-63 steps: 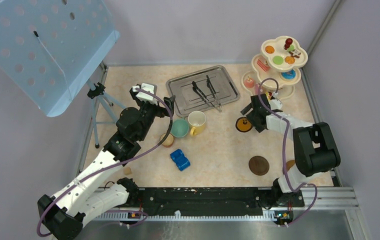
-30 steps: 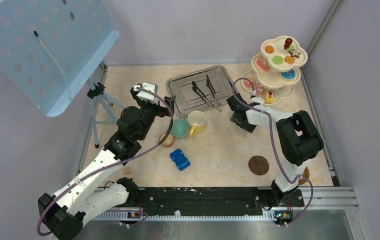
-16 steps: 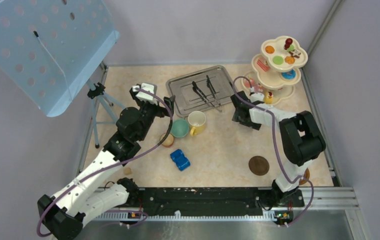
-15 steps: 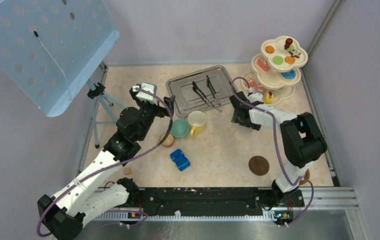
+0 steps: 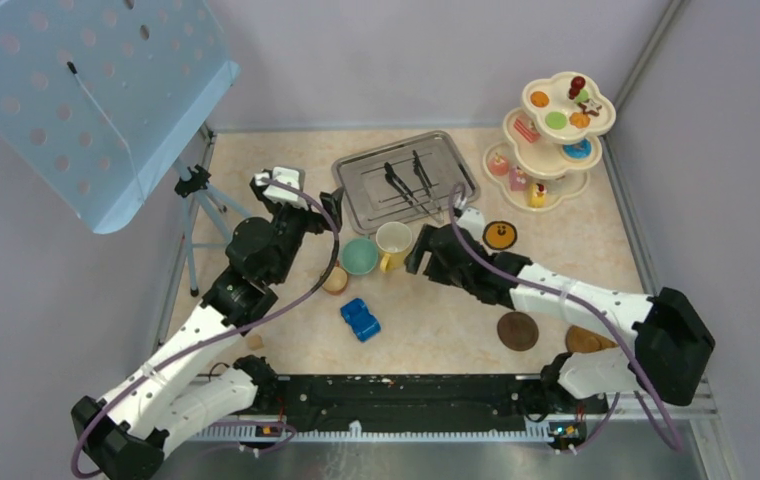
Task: Serve the afternoon tea
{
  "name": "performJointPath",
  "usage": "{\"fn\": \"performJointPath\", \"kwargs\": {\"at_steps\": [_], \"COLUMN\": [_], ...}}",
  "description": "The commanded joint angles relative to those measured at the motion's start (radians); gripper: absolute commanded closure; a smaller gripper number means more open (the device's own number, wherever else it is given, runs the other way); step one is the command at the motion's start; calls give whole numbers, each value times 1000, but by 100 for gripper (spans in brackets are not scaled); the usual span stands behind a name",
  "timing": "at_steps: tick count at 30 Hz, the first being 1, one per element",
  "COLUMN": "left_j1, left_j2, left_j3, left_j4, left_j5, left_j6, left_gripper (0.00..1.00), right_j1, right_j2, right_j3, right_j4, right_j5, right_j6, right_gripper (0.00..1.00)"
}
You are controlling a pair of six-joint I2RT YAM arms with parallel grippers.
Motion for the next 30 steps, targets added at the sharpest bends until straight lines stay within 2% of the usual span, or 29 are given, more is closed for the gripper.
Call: {"fn": "performJointPath", "kwargs": {"at_steps": [1, 4, 7, 10, 14, 23, 30], "left_j1": [0, 0, 0, -1, 0, 1, 14], "left_j2": [-23, -33, -53, -89, -167, -281, -289], "left_j3": [28, 30, 33, 32, 21, -43, -40], "left_j4": [42, 43, 42, 48, 56, 141, 137], "left_j5": [-31, -32, -53, -97, -165, -207, -189], "left_j6": [4, 5, 5, 20, 39, 83, 73], "left_gripper": [1, 1, 1, 1, 1, 1, 1], "right_j1": [165, 254, 306, 313, 318, 320, 319], "right_j2": [62, 154, 246, 345, 443, 632, 749], "right_j3": [75, 155, 212, 277, 337, 491, 631], "right_j4": [134, 69, 107, 133, 162, 77, -57], "right_j5": [74, 105, 72, 5, -9, 10, 37], "right_j6": [143, 275, 288, 265, 224, 211, 249], "right_gripper": [22, 23, 24, 29, 38, 43, 58]}}
